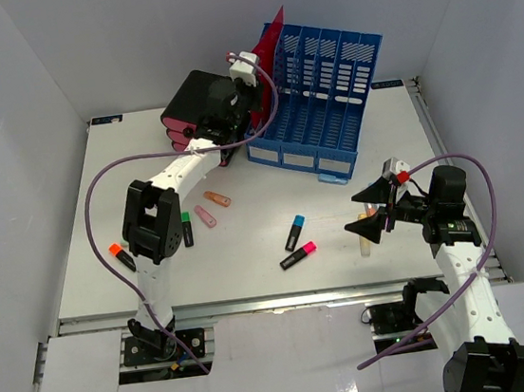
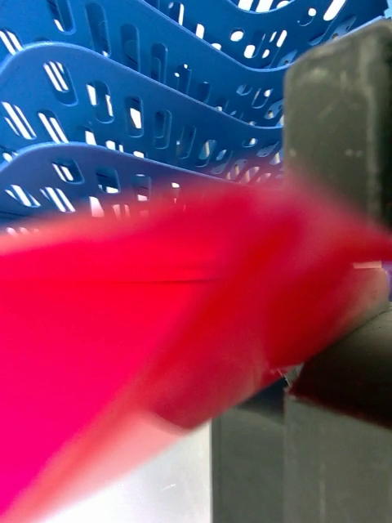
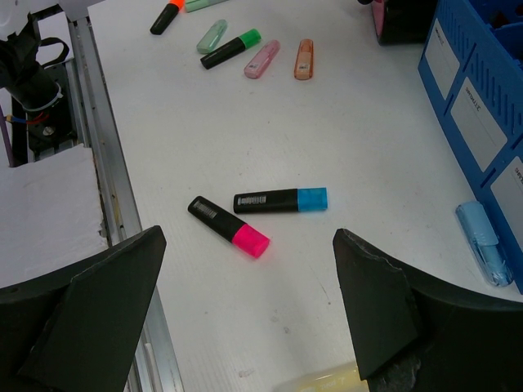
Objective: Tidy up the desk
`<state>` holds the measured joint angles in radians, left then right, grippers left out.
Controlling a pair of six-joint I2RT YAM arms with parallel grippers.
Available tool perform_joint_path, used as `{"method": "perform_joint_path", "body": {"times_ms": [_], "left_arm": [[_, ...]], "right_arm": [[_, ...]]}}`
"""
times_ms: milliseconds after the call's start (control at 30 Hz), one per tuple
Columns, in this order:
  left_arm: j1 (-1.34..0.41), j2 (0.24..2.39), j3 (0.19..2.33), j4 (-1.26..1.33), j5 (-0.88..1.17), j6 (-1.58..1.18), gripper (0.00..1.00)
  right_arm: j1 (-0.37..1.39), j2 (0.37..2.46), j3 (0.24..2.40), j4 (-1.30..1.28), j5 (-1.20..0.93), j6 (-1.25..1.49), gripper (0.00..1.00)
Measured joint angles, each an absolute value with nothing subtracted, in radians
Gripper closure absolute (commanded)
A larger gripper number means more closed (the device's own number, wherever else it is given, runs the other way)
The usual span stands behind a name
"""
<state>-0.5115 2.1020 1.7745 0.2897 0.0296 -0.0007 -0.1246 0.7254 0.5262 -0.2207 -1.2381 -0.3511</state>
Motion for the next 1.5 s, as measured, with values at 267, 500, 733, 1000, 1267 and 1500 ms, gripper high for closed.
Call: {"method": "perform_joint_path", "body": {"times_ms": [267, 500, 733, 1000, 1267, 1500], "left_arm": [[-0.51, 2.052, 1.705, 0.287, 0.029, -0.048, 0.26], [-0.51, 1.976, 1.708, 0.244, 0.027, -0.077, 0.09], [-0.51, 1.795, 1.732, 0.147, 0.004, -0.083, 0.07], [-0.475, 1.249, 1.409, 0.067, -0.052, -0.21, 0.07], [-0.181, 1.006, 1.06, -0.052, 0.093, -0.406, 0.15], [0.094, 1.325, 1.013, -0.075, 0.387, -0.531, 0.14]], "right_arm": [[-0.132, 0.725, 0.526, -0.221, -1.238, -0.351, 0.1], [-0.136, 0.719, 0.525, -0.221, -1.242, -0.352, 0.1], [-0.138, 0.704, 0.514, -0.223, -1.267, -0.357, 0.1], [-0.147, 0.682, 0.509, -0.236, -1.272, -0.379, 0.1], [-0.158, 0.687, 0.509, -0.238, -1.276, -0.398, 0.1], [-0.168, 0.695, 0.509, -0.241, -1.274, -0.403, 0.1]]}}
